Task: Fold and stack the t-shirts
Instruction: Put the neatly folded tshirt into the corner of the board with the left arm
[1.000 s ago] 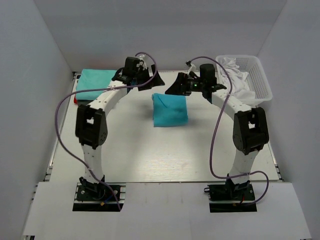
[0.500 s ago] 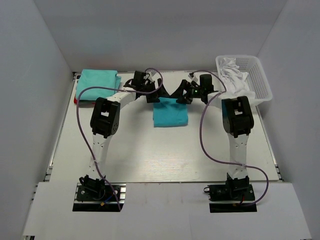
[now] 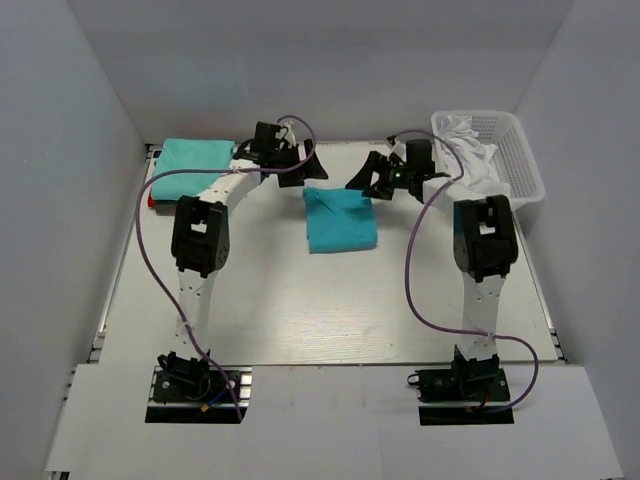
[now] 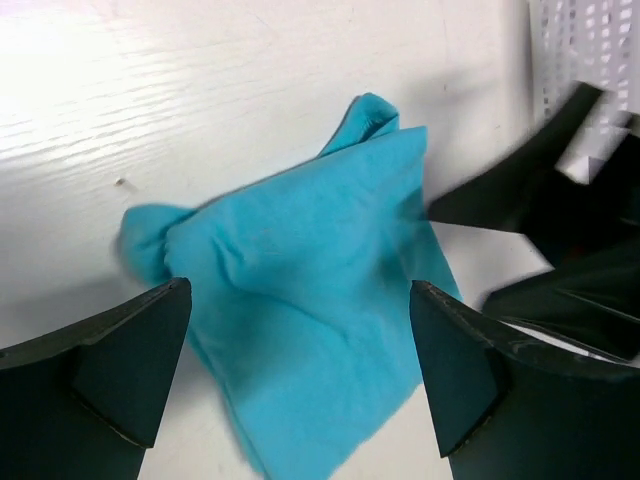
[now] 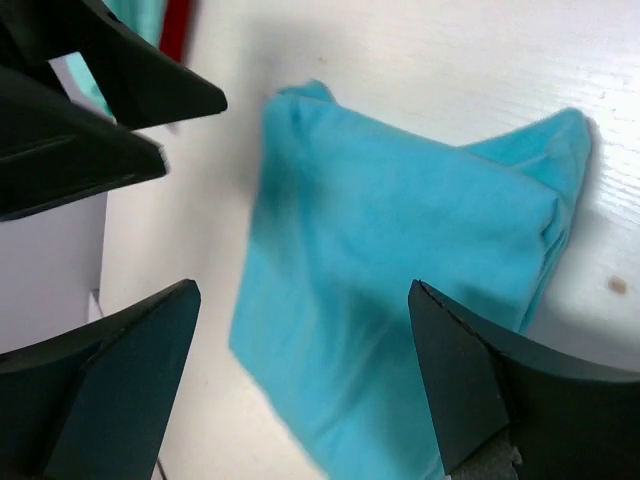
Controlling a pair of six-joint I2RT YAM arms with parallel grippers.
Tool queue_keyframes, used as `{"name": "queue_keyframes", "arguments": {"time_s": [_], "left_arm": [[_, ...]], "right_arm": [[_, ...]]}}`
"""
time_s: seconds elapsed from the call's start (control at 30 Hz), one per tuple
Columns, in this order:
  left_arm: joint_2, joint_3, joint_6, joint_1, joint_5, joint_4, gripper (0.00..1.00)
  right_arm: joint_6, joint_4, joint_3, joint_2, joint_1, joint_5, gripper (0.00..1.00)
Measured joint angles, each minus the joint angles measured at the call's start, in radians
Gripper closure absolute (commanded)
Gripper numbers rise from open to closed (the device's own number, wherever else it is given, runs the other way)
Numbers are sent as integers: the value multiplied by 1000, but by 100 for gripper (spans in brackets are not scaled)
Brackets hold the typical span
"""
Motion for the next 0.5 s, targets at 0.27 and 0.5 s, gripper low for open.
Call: {"name": "queue_keyframes", "arguments": {"time_s": [0.27, 0.5], "left_arm": [[-227, -23, -15, -10, -195, -197, 0], [-210, -29, -24, -68, -362, -369, 0]], "right_arm": [[-75, -68, -260, -598, -2, 236, 10], [-70, -169, -476, -893, -2, 424, 10]]}}
